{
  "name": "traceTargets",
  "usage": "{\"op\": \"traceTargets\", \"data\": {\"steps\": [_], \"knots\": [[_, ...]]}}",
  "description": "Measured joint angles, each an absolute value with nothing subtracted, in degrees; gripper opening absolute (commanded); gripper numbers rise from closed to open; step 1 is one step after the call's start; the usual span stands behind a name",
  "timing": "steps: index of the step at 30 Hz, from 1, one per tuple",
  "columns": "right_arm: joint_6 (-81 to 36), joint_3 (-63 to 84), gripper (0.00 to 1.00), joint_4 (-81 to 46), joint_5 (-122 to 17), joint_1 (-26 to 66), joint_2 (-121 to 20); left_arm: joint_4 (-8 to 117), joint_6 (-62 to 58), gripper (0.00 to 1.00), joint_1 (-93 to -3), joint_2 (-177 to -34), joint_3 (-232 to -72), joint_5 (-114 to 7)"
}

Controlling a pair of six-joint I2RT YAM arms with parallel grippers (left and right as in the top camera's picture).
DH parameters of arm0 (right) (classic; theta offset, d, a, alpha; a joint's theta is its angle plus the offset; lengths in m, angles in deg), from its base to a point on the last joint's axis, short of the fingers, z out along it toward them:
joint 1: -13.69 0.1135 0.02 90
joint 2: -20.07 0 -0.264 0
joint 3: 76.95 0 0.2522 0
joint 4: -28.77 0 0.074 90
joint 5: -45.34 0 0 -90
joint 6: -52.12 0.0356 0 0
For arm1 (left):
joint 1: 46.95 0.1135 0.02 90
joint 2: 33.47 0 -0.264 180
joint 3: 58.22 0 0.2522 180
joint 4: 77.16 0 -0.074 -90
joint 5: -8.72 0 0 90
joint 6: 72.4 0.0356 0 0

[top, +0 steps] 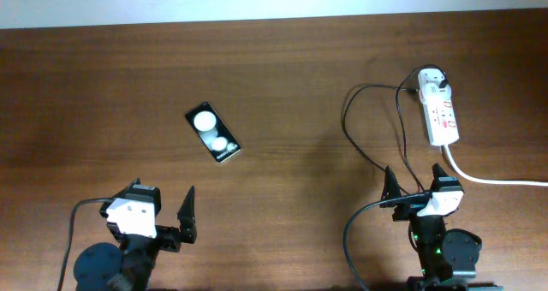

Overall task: Plug charger to phone and switch on socket
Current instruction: 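Move the left gripper forward over the black phone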

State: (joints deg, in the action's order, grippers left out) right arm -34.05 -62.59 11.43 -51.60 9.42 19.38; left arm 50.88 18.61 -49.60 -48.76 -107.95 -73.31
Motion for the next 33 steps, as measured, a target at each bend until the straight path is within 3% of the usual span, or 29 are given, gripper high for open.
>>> {"op": "traceTargets", "data": {"steps": [28,33], "knots": [[-34.0,-62.6,0.99,11.4,-51.6,9.4,19.4,42.5,18.6,0.99,-49.6,-58.1,-116.8,-73.3],[-34.0,-62.6,0.99,11.4,-51.6,9.4,19.4,39.1,18.6,0.99,-49.6,-64.9,-121.4,-73.3]]}}
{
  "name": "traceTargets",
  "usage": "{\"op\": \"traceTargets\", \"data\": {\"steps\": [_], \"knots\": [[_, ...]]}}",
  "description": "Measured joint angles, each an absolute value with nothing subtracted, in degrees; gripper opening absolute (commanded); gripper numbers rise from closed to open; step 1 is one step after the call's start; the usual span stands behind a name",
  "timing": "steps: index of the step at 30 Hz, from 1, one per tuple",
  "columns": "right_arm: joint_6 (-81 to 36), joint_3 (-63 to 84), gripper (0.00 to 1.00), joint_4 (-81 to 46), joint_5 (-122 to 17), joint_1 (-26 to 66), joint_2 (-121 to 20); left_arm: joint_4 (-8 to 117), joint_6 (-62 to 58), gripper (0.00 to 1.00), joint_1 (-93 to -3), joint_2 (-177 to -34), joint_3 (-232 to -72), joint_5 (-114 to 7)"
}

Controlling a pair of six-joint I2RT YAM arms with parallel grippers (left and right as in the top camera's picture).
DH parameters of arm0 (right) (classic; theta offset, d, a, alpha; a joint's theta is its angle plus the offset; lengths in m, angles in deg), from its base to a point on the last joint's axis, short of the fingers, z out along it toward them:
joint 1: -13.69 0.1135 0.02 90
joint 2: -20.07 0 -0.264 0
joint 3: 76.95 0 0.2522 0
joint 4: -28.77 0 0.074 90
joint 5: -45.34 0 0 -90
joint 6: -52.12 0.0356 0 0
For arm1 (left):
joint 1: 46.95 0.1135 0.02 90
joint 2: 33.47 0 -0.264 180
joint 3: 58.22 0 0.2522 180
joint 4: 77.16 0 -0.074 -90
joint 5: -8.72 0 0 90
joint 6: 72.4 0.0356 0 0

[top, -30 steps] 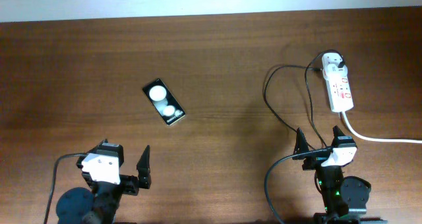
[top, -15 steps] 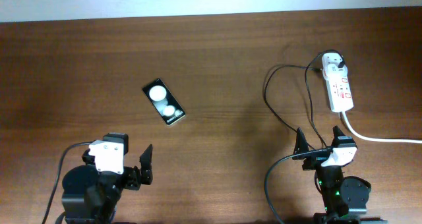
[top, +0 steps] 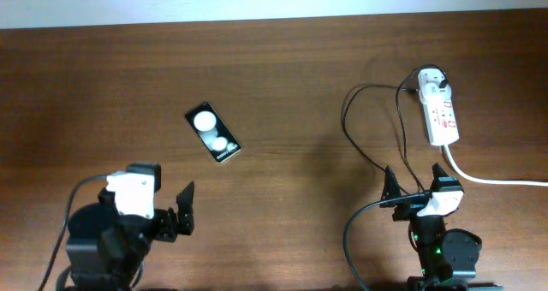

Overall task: Plug charger to phone and switch on socket
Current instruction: 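Move the left gripper forward over the black phone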

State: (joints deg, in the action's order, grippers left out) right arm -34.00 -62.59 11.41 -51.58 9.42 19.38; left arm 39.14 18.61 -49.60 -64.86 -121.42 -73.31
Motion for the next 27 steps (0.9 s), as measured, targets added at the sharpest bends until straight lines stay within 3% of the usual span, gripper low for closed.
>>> {"op": "traceTargets", "data": {"steps": [5,27], "knots": [[-34.0,-62.6,0.99,11.4,-51.6,9.4,19.4,36.1,18.6,0.99,-49.6,-73.4,-130.4,-73.3],[-34.0,-62.6,0.99,11.4,-51.6,9.4,19.4,30.1,12.6,0.99,-49.6,-87.6,-130.8,-70.1]]}}
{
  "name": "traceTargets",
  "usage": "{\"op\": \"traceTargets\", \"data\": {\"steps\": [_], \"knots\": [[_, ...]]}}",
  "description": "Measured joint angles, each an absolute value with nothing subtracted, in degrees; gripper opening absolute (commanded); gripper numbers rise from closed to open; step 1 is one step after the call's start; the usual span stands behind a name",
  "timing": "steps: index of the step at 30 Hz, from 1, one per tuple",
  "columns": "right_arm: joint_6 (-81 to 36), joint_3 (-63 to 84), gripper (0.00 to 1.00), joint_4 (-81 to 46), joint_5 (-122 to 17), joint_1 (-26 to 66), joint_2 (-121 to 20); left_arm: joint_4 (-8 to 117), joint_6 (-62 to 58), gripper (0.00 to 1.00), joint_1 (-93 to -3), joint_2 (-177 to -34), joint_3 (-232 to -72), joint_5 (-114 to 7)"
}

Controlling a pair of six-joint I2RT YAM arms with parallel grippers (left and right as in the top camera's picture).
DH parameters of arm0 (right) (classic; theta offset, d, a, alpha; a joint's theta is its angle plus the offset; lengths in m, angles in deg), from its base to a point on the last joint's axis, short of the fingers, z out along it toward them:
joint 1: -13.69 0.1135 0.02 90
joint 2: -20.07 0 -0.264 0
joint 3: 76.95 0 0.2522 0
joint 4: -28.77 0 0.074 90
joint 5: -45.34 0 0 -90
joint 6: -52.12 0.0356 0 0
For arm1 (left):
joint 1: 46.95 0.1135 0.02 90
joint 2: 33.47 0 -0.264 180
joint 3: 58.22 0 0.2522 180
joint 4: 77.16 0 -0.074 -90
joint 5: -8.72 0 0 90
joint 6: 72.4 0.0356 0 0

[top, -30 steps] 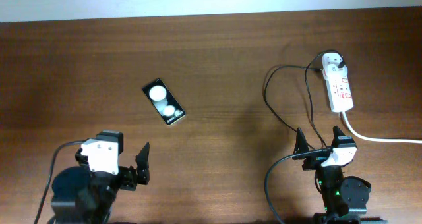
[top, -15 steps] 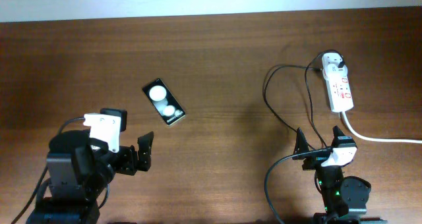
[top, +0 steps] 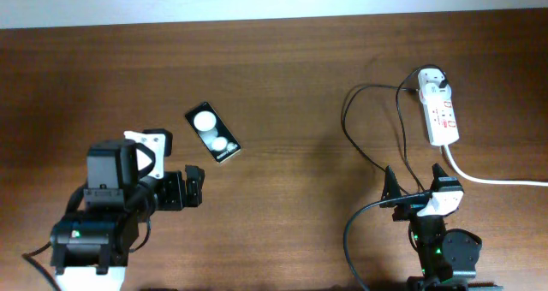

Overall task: Plug charger to phone and switch on socket
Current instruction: 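Move the left gripper forward over the black phone, then lower the left gripper and align it with the phone's long edge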

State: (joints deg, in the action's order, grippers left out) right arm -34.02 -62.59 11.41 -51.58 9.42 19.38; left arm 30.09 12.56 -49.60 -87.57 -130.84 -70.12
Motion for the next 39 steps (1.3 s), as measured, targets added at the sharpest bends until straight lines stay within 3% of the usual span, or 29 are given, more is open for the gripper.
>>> {"op": "traceTargets", "data": {"steps": [6,17,39], "knots": [[-34.0,-62.6,0.99,11.4,-51.6,9.4,19.4,30.1,10.1,0.99,-50.4,-90.9,-130.8,-72.7],[-34.0,-62.6,0.99,11.4,-51.6,9.4,19.4,29.9,4.4,0.99,-60.6,-102.1,-138.1,-79.3],[-34.0,-62.6,0.99,11.4,-51.6,9.4,19.4,27.4,2.5,0.99,-61.0,-107.2,-142.6,-79.8]]}}
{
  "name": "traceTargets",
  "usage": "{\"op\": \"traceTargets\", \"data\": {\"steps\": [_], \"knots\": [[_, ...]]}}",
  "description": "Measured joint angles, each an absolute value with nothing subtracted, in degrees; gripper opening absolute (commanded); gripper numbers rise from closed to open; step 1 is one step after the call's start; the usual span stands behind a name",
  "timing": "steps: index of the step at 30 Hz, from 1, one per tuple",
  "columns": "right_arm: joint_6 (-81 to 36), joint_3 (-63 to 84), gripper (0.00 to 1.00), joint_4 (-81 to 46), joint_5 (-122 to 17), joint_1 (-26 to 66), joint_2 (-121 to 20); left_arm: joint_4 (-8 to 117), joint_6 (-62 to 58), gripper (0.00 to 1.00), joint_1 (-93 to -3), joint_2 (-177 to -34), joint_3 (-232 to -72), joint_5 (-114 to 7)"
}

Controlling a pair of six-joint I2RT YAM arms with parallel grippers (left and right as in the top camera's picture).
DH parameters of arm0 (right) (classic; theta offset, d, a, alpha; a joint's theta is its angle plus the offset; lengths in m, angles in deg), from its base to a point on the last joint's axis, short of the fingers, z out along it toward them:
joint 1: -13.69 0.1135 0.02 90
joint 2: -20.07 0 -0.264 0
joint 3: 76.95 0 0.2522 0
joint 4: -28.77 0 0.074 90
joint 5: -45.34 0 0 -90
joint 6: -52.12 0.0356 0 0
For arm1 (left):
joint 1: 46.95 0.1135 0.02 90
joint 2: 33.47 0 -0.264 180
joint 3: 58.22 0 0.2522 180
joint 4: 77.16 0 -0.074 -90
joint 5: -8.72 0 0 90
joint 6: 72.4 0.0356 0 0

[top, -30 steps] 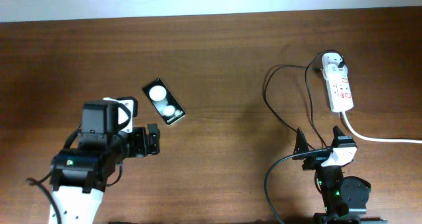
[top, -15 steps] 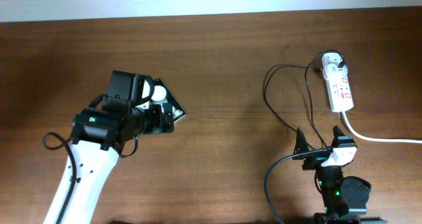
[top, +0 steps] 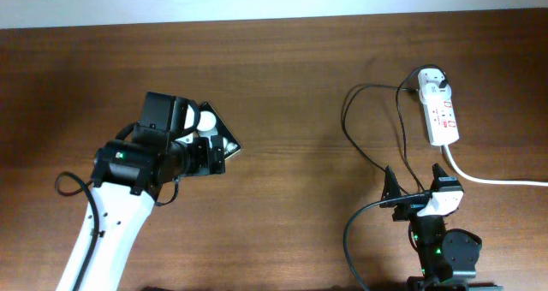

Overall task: Plug charger to phone and switch on socket
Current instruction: 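Lower the left gripper and align it with the phone's long edge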

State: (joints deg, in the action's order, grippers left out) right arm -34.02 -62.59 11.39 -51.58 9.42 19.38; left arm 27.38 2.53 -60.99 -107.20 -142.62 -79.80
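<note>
The black phone (top: 229, 145) lies on the wooden table (top: 291, 77), mostly covered by my left arm; only its lower corner and a white circle near its top end show. My left gripper (top: 211, 157) hangs right over the phone, and its jaws are too hidden by the wrist to read. The white socket strip (top: 442, 118) lies at the far right with the black charger plug (top: 437, 85) in its top end. The black charger cable (top: 349, 120) loops left and down toward my right gripper (top: 413, 182), which rests open at the near right.
A white mains lead (top: 497, 181) runs from the strip off the right edge. The right arm's own black cable (top: 349, 240) curls near its base at the front edge.
My left arm has reached up and to the right, from just below and left of the phone to directly over it. The phone, strip, cable and right arm have stayed put.
My left gripper first rested open at the near left, well short of the phone. It then stood at the same place with its wrist turned, then lifted closer to the phone, and now sits over it. The right arm stayed parked throughout.
</note>
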Motion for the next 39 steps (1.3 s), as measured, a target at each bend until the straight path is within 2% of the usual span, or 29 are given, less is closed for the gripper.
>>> {"op": "traceTargets", "data": {"steps": [16,22,31,39], "knots": [[-34.0,-62.6,0.99,11.4,-51.6,9.4,19.4,28.0,-2.0,0.99,-61.0,-114.9,-142.6,-82.0],[-34.0,-62.6,0.99,11.4,-51.6,9.4,19.4,29.0,-7.7,0.99,-61.0,-115.2,-143.4,-83.1],[-34.0,-62.6,0.99,11.4,-51.6,9.4,19.4,22.0,-11.6,0.99,-61.0,-129.3,-162.9,-83.3],[-34.0,-62.6,0.99,11.4,-51.6,9.4,19.4,21.2,-12.3,0.99,-61.0,-132.8,-166.9,-83.3]]}}
